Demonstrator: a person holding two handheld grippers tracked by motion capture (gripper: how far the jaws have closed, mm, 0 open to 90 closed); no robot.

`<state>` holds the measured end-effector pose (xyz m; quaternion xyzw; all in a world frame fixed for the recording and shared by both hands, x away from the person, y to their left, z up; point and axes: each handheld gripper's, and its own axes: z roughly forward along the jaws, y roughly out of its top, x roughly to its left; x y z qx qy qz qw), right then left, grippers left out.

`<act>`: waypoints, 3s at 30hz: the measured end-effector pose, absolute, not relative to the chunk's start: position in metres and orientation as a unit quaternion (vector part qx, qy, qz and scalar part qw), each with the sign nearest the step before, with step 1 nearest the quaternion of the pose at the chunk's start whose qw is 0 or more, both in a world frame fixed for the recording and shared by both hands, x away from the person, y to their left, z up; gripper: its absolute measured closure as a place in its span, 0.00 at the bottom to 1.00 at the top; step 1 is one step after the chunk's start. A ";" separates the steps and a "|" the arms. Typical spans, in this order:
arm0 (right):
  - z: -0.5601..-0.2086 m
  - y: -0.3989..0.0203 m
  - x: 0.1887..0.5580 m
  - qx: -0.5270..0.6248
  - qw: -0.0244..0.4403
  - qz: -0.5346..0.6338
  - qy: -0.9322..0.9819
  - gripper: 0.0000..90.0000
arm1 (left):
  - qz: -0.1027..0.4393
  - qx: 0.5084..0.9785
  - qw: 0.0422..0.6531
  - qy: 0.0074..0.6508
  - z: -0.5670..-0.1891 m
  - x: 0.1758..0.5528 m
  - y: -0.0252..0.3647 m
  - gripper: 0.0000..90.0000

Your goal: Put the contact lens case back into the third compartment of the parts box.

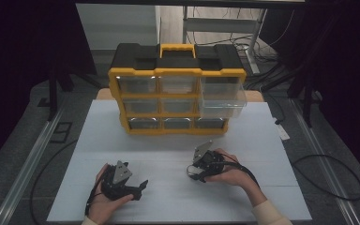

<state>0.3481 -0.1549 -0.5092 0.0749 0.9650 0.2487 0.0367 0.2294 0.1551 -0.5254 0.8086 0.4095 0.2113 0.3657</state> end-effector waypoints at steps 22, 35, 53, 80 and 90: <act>-0.480 -0.170 0.347 0.138 0.055 0.360 0.921 0.55 | 0.212 0.807 0.368 0.410 -0.525 0.229 0.156 0.07; -0.472 -0.172 0.340 0.160 0.076 0.402 0.899 0.55 | 0.212 0.807 0.369 0.410 -0.524 0.228 0.156 0.07; -0.454 -0.183 0.333 0.192 0.112 0.456 0.862 0.55 | 0.213 0.807 0.367 0.410 -0.525 0.229 0.157 0.07; -0.433 -0.186 0.317 0.184 0.135 0.501 0.835 0.55 | 0.214 0.808 0.366 0.409 -0.525 0.228 0.157 0.07; -0.421 -0.189 0.311 0.180 0.150 0.517 0.824 0.55 | 0.214 0.808 0.367 0.410 -0.525 0.229 0.157 0.07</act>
